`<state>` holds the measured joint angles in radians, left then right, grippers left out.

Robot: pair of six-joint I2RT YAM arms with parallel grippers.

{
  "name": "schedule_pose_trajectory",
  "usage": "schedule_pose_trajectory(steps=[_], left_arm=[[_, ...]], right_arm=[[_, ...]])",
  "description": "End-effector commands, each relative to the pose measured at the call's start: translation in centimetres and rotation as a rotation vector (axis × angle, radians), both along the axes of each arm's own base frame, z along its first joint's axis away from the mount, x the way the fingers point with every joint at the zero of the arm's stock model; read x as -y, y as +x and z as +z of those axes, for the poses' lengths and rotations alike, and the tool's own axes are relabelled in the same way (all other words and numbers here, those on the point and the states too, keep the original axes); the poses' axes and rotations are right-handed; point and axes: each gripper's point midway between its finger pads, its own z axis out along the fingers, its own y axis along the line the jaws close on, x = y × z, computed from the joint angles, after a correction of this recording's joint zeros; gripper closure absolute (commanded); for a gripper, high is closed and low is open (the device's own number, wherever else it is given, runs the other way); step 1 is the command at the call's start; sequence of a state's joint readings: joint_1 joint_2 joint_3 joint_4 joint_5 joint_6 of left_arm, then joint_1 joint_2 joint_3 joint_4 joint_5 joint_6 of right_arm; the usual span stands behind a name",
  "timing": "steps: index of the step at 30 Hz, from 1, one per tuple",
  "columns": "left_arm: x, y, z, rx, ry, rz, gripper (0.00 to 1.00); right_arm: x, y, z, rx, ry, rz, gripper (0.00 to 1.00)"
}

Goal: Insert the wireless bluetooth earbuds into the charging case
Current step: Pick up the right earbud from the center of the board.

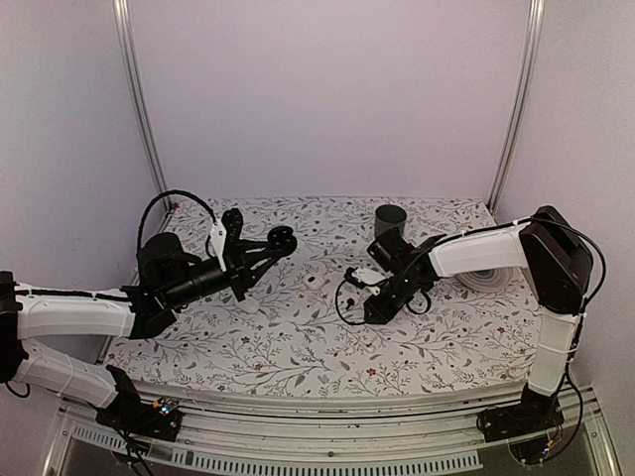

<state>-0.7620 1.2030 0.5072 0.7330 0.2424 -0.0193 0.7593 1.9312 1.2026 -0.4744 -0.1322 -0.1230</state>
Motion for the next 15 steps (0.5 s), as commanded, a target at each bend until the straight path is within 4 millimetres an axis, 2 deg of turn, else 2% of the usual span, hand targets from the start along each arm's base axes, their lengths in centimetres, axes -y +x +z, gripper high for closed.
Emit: schedule_pose_trajectory(steps=[1,6,15], left_arm=[[0.51,-0.23,0.72,0.008,-0.011,-0.016,1.0],[0.44,-0.24,0.77,0.009,-0.011,-0.014,1.0],[0.51,-0.13,0.54,0.0,-0.013,-0.014,1.0]], right_arm=[[1.81,-1.47,-0.89,-0.038,-0.073,-0.017,0.71],[2.12,-1.56,-0.95,-0.036,-0.081,-0.025,0.72],[1.71,-1.42,-0.95,-0.033,-0.056,-0.035,0.8]])
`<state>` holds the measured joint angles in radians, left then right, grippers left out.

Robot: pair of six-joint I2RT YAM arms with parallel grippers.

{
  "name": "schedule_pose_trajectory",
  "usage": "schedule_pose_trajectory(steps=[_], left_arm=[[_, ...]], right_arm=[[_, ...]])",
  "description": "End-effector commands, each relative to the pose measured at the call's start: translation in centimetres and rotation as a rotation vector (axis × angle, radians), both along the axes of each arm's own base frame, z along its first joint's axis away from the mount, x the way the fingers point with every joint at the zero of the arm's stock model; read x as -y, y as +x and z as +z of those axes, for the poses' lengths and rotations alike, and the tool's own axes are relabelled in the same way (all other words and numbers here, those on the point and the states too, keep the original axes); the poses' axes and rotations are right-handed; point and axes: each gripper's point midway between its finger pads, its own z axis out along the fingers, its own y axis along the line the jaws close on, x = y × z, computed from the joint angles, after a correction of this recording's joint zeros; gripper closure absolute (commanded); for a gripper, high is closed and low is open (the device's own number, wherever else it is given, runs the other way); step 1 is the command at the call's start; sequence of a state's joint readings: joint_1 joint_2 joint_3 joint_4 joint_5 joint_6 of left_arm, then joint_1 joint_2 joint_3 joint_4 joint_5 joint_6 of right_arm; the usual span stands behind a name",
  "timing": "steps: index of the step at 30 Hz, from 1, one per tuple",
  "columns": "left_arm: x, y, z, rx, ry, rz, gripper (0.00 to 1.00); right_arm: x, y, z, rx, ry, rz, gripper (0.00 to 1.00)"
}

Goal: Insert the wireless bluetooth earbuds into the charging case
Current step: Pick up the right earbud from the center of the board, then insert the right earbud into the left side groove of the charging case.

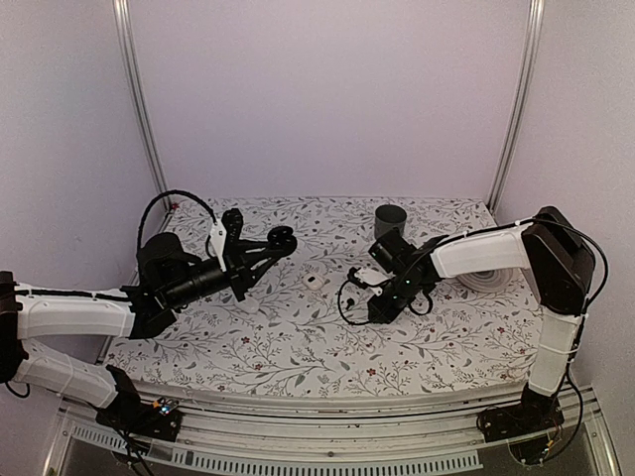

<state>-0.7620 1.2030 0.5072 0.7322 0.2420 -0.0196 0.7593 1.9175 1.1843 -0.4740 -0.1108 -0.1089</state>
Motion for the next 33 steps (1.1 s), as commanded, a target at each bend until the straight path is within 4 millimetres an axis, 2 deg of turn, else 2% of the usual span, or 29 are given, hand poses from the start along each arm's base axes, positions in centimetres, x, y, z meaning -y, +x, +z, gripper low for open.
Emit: schedule_pose_trajectory(steps=[1,7,17,21,26,33], left_arm=[[0.5,-0.1,0.5,-0.001,-0.013,-0.015,1.0],[0.3,0.1,0.2,-0.008,-0.021,0.005,1.0],[-0.5,0.9,-0.8,-0.056,-0.07,0.022,1.0],[-0.7,1.3,-1.2,-0.082,-0.086,0.007,1.0],[0.0,1.4,-2.1,-0.119,-0.082,-0.055,1.0],[1.4,1.5,-3.0,-0.159,-0.087,-0.148,1.0]], right_arm=[[1.0,-1.3,-0.9,-0.041,-0.032,-0.017,0.82],[0.6,-0.5,0.1,0.009,0.03,-0.068,0.91],[-0.4,1.2,3.7,0.097,0.206,-0.151,0.93],[-0.7,1.8,5.8,0.147,0.264,-0.167,0.93],[-1.2,2.4,10.1,0.228,0.361,-0.172,0.93],[-2.5,1.9,17.9,0.33,0.542,-0.135,0.91]])
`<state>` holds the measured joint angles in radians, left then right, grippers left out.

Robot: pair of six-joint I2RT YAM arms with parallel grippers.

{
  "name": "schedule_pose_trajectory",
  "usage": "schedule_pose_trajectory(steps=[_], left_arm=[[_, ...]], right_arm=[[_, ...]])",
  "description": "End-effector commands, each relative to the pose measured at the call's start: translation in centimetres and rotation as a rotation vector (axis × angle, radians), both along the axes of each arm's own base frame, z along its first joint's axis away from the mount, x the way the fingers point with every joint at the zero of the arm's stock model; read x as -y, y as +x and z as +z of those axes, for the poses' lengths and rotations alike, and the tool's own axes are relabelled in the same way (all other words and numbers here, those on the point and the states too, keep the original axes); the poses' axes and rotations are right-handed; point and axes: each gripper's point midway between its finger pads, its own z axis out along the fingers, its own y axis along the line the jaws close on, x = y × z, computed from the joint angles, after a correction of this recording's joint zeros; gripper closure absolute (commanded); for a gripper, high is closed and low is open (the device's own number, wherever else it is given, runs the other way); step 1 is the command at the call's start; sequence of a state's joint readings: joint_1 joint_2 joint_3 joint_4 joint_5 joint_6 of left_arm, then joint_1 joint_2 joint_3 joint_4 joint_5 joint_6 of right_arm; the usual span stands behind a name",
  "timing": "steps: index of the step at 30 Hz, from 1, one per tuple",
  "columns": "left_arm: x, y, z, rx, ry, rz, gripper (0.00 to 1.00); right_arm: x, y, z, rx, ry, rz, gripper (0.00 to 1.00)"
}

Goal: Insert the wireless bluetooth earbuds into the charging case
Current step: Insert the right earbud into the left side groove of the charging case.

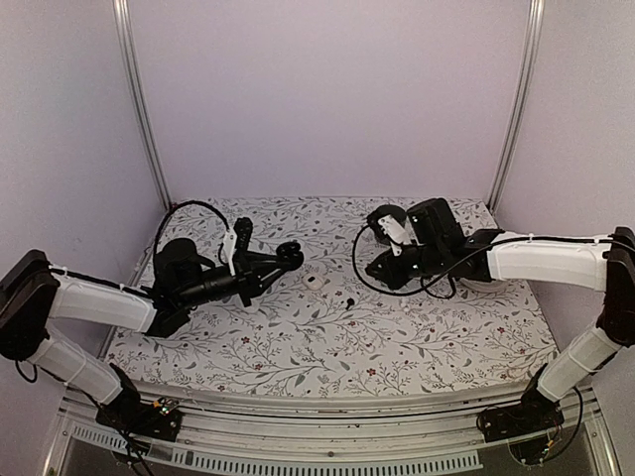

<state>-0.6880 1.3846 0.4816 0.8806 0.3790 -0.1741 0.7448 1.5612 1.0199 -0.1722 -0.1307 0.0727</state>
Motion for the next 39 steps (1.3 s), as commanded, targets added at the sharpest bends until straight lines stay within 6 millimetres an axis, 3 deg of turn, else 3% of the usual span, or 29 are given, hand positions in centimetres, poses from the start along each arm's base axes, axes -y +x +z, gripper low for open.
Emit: schedule_pose_trajectory(steps=[1,8,15,21,28,39], left_arm=[[1.2,-0.1,1.5,0.012,-0.058,-0.093,1.0],[2.7,-0.3,1.0,-0.001,-0.063,-0.182,1.0],[4.5,-1.7,0.9,-0.002,-0.045,-0.316,1.0],[5.2,-2.0,0.7,0.002,-0.018,-0.327,1.0],[6.3,-2.6,1.3,0.023,0.003,-0.349,1.0],[6.2,-2.9,2.5,0.04,-0.014,-0.352,1.0]], right_arm=[[-1.3,-0.4,6.0,0.102,0.141,0.026,0.91],[-4.6,-2.6,12.0,0.206,0.259,0.111,0.91],[-8.0,-4.4,15.2,0.267,0.326,0.192,0.91],[-9.7,-5.8,16.1,0.295,0.349,0.233,0.9],[-10.8,-6.4,15.6,0.303,0.349,0.252,0.9],[-10.0,-5.9,14.3,0.319,0.312,0.212,0.91]])
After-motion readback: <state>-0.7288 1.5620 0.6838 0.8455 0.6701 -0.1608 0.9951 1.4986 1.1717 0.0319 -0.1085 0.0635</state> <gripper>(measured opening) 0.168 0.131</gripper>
